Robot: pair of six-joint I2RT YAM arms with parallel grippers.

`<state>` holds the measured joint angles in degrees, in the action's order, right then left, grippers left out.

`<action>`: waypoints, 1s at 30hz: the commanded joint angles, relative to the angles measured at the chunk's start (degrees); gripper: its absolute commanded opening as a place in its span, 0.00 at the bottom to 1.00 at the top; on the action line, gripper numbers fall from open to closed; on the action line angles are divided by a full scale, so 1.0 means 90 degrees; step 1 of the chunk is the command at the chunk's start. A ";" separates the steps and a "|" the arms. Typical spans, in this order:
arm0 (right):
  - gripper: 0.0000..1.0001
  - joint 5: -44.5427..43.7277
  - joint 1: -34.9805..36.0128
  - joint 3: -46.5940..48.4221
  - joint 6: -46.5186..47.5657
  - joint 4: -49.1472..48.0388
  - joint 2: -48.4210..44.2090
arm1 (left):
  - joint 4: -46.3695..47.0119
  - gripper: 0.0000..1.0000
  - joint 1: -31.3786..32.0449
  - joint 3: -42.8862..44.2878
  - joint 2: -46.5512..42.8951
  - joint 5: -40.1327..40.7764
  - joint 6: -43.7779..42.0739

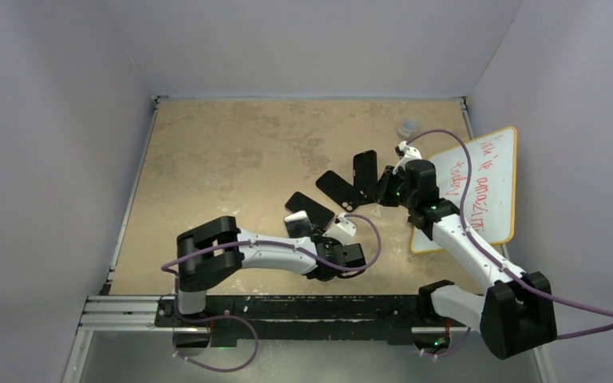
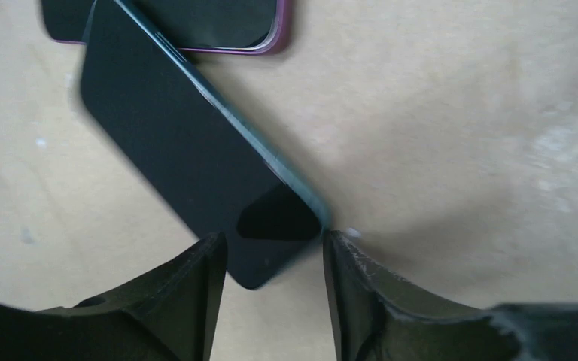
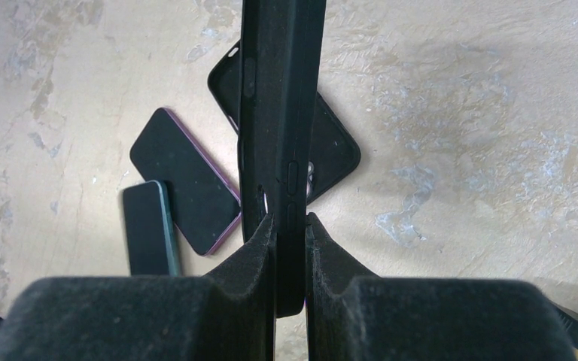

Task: Take the phone out of the phone case
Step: Place the phone at the center of the board, then place the phone case at the center of the board.

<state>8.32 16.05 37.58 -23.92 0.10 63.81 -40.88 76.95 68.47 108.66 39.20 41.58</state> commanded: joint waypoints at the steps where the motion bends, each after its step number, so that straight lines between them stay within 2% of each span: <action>1: 0.00 -0.0050 -0.0052 0.0147 0.0201 -0.0150 0.0175 | 0.0677 0.57 0.0044 -0.0181 -0.0216 -0.1015 0.0327; 7: 0.00 0.0081 -0.0305 0.0662 0.0658 -0.0035 0.0959 | 0.0861 0.74 0.0036 -0.0269 -0.0750 -0.1156 0.0165; 13: 0.00 0.0433 -0.0734 0.1566 0.1328 0.0249 0.1920 | 0.1286 0.76 -0.0235 -0.0664 -0.1673 -0.1583 -0.0095; 19: 0.01 0.0922 -0.0779 0.2677 0.2471 0.0833 0.3130 | 0.1532 0.77 -0.1391 -0.1190 -0.3098 -0.2226 -0.0721; 25: 0.03 0.1222 -0.0794 0.3759 0.3481 0.1824 0.4178 | 0.1083 0.80 -0.2758 -0.1338 -0.4376 -0.2447 -0.1433; 28: 0.05 0.1598 -0.0787 0.3991 0.3964 0.2162 0.4417 | 0.0824 0.81 -0.2866 -0.1222 -0.5010 -0.2302 -0.1516; 30: 0.09 0.1808 -0.0787 0.4026 0.4154 0.2256 0.4510 | 0.0493 0.83 -0.2892 -0.1046 -0.5344 -0.1773 -0.1559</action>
<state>18.65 8.99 70.94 5.98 14.55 104.03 -31.94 51.09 56.77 66.37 19.46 31.27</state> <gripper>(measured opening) 0.150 0.812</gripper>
